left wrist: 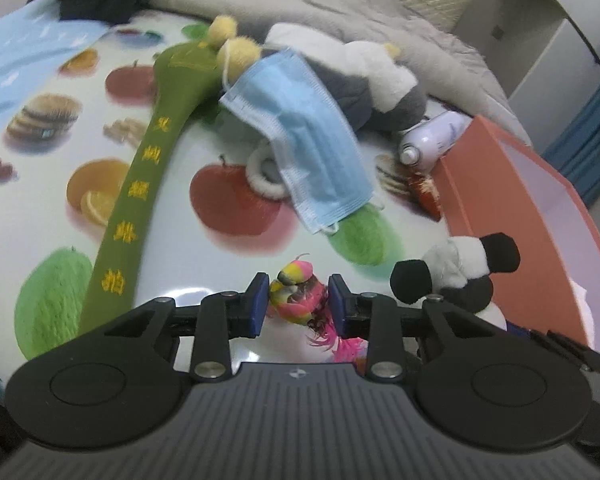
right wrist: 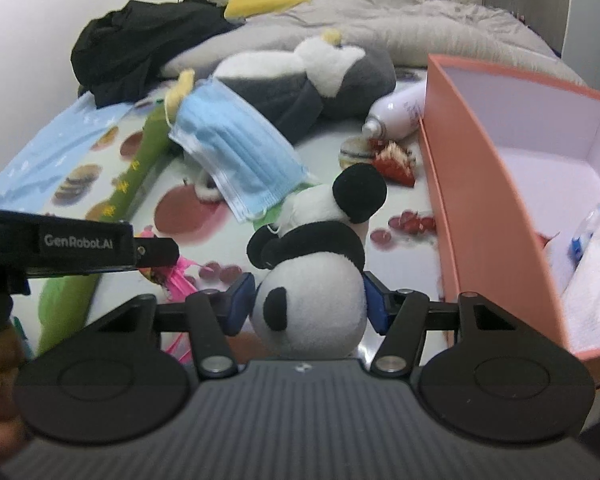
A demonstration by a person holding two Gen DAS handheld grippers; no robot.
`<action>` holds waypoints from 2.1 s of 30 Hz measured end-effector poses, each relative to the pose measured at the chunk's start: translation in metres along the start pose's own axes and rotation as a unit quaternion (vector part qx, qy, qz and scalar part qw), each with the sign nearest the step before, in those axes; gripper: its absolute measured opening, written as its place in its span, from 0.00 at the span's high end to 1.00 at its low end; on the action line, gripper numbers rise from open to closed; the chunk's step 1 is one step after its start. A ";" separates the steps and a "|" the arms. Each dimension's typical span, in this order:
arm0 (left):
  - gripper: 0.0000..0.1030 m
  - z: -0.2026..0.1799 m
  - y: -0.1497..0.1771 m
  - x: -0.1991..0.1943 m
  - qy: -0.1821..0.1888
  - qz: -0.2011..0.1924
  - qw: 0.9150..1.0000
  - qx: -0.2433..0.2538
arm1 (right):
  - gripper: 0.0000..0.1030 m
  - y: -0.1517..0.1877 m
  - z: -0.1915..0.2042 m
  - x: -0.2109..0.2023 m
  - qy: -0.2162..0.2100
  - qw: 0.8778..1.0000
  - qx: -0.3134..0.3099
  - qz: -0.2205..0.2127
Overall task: Organize soft objects
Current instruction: 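Lift the panda plush and parrot toy off the bed, then carry both toys over the pink box and open both tools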
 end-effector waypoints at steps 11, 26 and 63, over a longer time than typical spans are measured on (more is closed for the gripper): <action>0.64 -0.039 -0.045 -0.033 0.042 -0.013 0.997 0.058 | 0.41 -0.046 -0.016 -0.040 -0.004 0.999 0.029 -0.040; 0.64 -0.127 -0.112 -0.064 0.102 -0.034 0.986 0.128 | 0.41 -0.120 -0.060 -0.093 0.009 0.993 0.056 -0.108; 0.63 -0.282 -0.050 0.120 0.142 0.149 0.960 0.189 | 0.39 -0.049 -0.262 -0.027 0.099 0.977 0.182 0.051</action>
Point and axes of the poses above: each gripper's, at about its wrist camera, not at the fingertips, and x roughly the way its jaws point, z to its left, y to its underside, the point moved 6 cm from there along x, roughly the way its jaws point, and after that the axes turned 12 degrees about y, right-handed, at the moved point
